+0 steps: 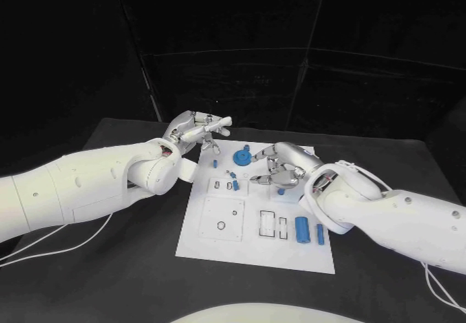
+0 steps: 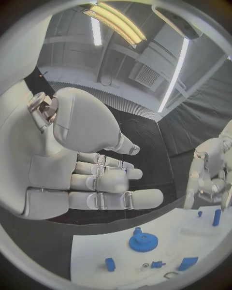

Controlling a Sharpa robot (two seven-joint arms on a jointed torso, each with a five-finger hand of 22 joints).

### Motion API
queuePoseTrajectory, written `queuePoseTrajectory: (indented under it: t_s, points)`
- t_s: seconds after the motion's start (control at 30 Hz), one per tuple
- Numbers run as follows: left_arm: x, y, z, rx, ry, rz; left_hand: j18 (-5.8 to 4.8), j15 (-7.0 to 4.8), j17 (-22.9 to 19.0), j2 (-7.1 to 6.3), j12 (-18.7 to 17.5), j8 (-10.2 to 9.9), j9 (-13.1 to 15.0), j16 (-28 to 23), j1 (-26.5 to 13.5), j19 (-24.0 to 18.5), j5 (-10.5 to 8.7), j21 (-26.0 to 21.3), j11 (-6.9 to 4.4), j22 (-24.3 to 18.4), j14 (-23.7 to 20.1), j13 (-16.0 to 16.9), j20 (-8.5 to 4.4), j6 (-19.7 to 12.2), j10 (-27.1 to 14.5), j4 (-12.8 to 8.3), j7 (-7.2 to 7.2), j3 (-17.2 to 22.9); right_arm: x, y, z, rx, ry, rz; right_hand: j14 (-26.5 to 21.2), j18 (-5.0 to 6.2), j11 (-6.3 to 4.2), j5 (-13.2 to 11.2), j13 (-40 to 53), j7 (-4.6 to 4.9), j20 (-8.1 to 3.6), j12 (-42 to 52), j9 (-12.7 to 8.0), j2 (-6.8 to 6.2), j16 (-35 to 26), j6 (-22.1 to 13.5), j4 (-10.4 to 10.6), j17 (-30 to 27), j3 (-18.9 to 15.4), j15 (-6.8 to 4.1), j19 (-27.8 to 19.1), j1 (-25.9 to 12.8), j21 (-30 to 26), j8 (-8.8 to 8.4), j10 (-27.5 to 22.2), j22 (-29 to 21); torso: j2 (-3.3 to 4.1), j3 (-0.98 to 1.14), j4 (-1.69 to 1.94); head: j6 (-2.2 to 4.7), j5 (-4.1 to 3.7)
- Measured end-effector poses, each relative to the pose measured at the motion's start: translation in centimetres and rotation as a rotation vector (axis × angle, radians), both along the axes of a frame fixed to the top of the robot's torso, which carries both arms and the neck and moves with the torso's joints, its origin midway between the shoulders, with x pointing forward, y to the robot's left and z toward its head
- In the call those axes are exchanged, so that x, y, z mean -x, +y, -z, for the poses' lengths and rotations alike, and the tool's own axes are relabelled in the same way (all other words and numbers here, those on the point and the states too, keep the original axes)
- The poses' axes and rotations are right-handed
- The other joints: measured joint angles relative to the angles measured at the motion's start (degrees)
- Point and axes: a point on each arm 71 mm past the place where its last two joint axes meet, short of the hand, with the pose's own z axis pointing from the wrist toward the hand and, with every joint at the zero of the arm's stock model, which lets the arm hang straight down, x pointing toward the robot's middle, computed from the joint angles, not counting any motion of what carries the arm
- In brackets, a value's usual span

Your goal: Assemble the parts on the task board

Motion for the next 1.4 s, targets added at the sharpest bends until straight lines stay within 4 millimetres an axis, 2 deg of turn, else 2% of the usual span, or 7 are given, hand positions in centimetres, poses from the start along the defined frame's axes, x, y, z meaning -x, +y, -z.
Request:
queuePoseTrajectory:
  t_s: [0.07,0.17,0.3,0.43,0.53,0.73,1.4]
  points:
    - [0.0,0.2,0.2,-0.058,0.005,0.010,-1.33,-0.76,11.50,-0.56,3.52,0.24,0.38,9.96,-0.56,0.69,0.00,9.32,-1.19,10.66,0.03,3.05,-0.47,0.66,2.19,0.33,-0.62,-0.33,-0.3,-1.1,-1.0,-0.007,-0.001,0.005,0.00,0.00,0.06,0.00,-0.80,0.00,0.00,-0.41,0.05,0.26,-0.61,0.00,0.00,-1.03,0.00,0.00,-1.00,0.26,-0.88,0.29,-0.69,-1.39,-0.10,0.11,0.03,-0.01,0.04]
    - [0.1,0.5,0.5,-0.150,0.023,0.032,-2.54,-0.74,18.90,-1.21,11.09,1.20,1.37,17.44,-1.20,0.94,0.00,19.36,-2.27,21.96,0.05,9.66,-0.82,1.55,2.90,0.94,-1.09,-1.30,-0.9,-2.9,-2.4,-0.019,0.011,0.020,0.00,0.00,-0.03,0.00,-1.09,0.00,0.08,-0.43,0.15,0.54,-0.65,0.00,0.00,-1.29,0.00,0.00,-1.08,0.54,-1.06,0.82,-0.77,-1.86,-0.30,0.21,0.04,-0.06,-0.03]
    - [0.1,0.2,0.8,-0.299,0.069,0.100,-2.59,-0.74,19.81,-0.77,23.33,2.77,3.38,19.91,-3.81,-1.68,0.00,26.05,-2.03,28.89,0.06,21.46,-0.39,1.53,-2.15,3.27,-1.14,-3.91,-2.2,-5.0,-3.7,-0.058,0.053,0.042,-0.88,-0.01,-0.45,0.34,-5.38,-0.68,-0.22,-3.56,0.38,2.14,-3.84,1.25,-0.17,-6.41,0.17,-0.05,-1.39,2.14,-2.27,2.15,-3.91,-2.75,-0.77,0.35,0.03,-0.25,-0.20]
    - [0.2,-0.5,1.2,-0.451,0.124,0.172,-2.59,-1.16,19.81,0.01,39.33,5.57,5.55,22.59,-4.89,-2.09,0.00,29.71,-2.51,33.28,0.07,38.28,-0.43,2.05,0.59,6.01,-2.04,-6.66,-3.6,-6.7,-4.0,-0.115,0.100,0.072,-1.41,-0.01,-1.13,0.26,-10.45,-1.39,-1.17,-7.43,0.39,3.66,-8.13,2.93,-0.92,-11.81,2.12,-0.58,-0.44,3.65,-3.93,3.76,-4.39,-4.06,-1.34,0.45,0.00,-0.36,-0.30]
    - [0.3,-1.0,1.5,-0.566,0.164,0.215,-3.14,-1.46,19.81,0.39,45.65,7.64,7.13,24.49,-6.71,-2.09,-0.01,31.67,-2.96,35.80,-0.03,44.81,-0.43,2.12,1.70,8.14,-2.39,-8.79,-4.4,-7.9,-4.2,-0.160,0.122,0.097,-1.32,-0.02,-1.17,-0.02,-12.29,-1.39,-1.39,-8.76,0.29,3.72,-9.48,2.93,-1.11,-13.17,2.97,-0.95,-0.22,3.71,-4.58,3.80,-4.34,-4.57,-1.69,0.54,0.00,-0.42,-0.35]
    - [0.0,-1.9,1.8,-0.755,0.220,0.255,-3.49,-1.86,19.80,0.88,49.88,11.16,10.13,25.35,-7.26,-1.75,-0.01,33.97,-3.18,39.10,-0.04,49.39,-0.72,1.92,1.91,11.17,-2.99,-11.81,-5.4,-9.0,-4.2,-0.219,0.144,0.127,-1.22,-0.02,-1.67,-0.02,-15.54,-1.40,-1.78,-11.08,0.08,3.72,-11.69,2.92,-1.27,-15.55,3.99,-1.05,0.17,3.71,-5.52,3.98,-4.87,-5.31,-2.24,0.68,0.21,-0.66,-0.39]
    - [-1.2,-5.1,2.6,-1.044,0.317,0.279,-4.11,-2.27,19.79,1.11,52.35,16.65,15.95,26.41,-7.48,-1.23,-0.03,36.14,-3.79,42.41,-0.04,52.70,-1.23,0.10,2.51,14.29,-3.99,-14.93,-6.2,-8.7,-4.1,-0.260,0.161,0.156,-1.22,-0.02,-1.46,0.34,-17.07,-1.40,-1.83,-11.80,0.04,3.40,-13.09,2.91,-1.33,-16.95,4.68,-1.05,0.52,3.39,-6.18,4.21,-5.07,-5.88,-2.42,0.77,0.26,-1.09,-0.83]
